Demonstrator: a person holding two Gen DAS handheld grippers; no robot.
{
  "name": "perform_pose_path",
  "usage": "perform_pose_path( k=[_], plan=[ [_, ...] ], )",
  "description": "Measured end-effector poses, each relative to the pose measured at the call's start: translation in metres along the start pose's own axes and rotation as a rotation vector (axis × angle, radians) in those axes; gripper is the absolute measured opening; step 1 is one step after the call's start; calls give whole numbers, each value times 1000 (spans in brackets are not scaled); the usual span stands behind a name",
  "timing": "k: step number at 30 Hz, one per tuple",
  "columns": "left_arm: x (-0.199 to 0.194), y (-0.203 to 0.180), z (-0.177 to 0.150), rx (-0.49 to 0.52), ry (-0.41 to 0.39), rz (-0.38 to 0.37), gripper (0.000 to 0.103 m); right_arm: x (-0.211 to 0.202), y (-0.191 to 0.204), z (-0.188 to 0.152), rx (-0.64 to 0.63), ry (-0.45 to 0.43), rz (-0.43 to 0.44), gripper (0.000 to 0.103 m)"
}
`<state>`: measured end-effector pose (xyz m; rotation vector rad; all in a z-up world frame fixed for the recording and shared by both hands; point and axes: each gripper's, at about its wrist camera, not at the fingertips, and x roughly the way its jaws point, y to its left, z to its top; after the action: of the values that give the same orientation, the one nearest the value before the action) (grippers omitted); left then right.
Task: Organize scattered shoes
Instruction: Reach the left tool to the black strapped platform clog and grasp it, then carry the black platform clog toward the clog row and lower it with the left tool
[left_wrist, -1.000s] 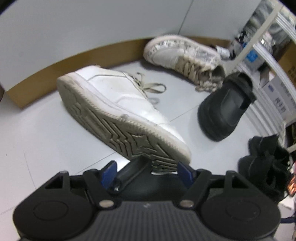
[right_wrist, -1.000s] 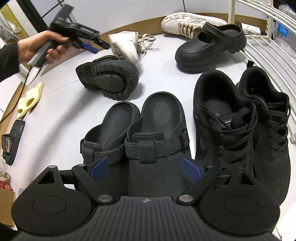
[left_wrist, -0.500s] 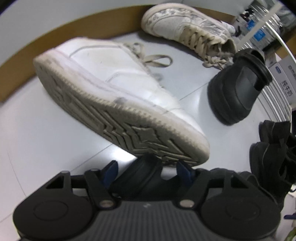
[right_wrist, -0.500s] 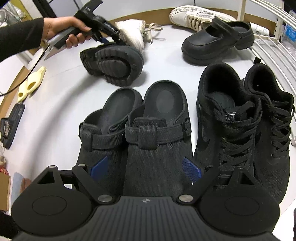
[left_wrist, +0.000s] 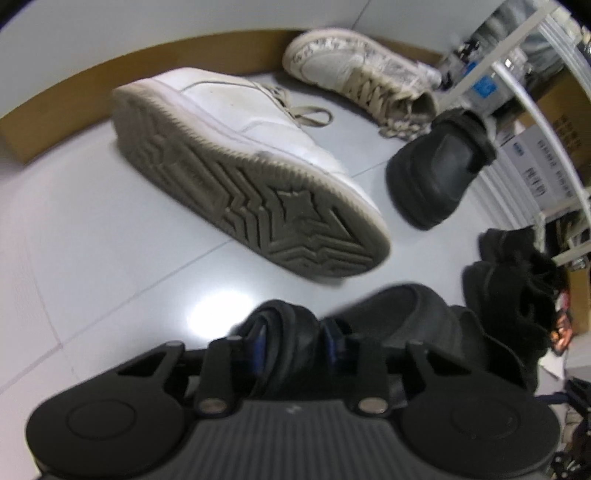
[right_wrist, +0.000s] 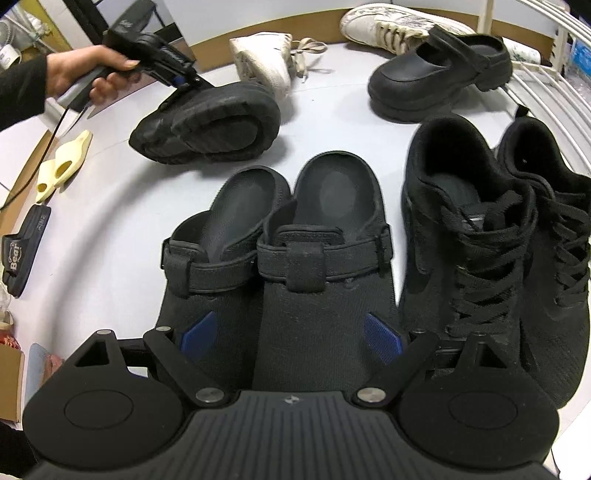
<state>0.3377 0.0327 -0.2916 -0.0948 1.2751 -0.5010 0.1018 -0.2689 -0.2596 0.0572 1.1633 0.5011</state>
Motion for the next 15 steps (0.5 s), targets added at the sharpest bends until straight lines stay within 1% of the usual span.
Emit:
perform_pose_path(
  k=[4, 6, 8, 12, 15],
  plan=[
    [-18, 4, -26, -23, -31, -8, 25, 2, 11, 1, -25, 5, 3, 90],
    [-27, 3, -41, -21, -38, -14, 21, 2, 16, 2, -40, 7, 3, 90],
    [-23, 0, -47, -21, -43, -13, 15, 2, 22, 3, -50, 5, 0, 90],
    [-32, 3, -73, -35, -56, 1, 13, 0, 29, 6, -62, 7, -8, 90],
    [-39, 3, -95, -45, -53, -9, 13, -4, 40, 7, -100, 26, -18, 90]
  ],
)
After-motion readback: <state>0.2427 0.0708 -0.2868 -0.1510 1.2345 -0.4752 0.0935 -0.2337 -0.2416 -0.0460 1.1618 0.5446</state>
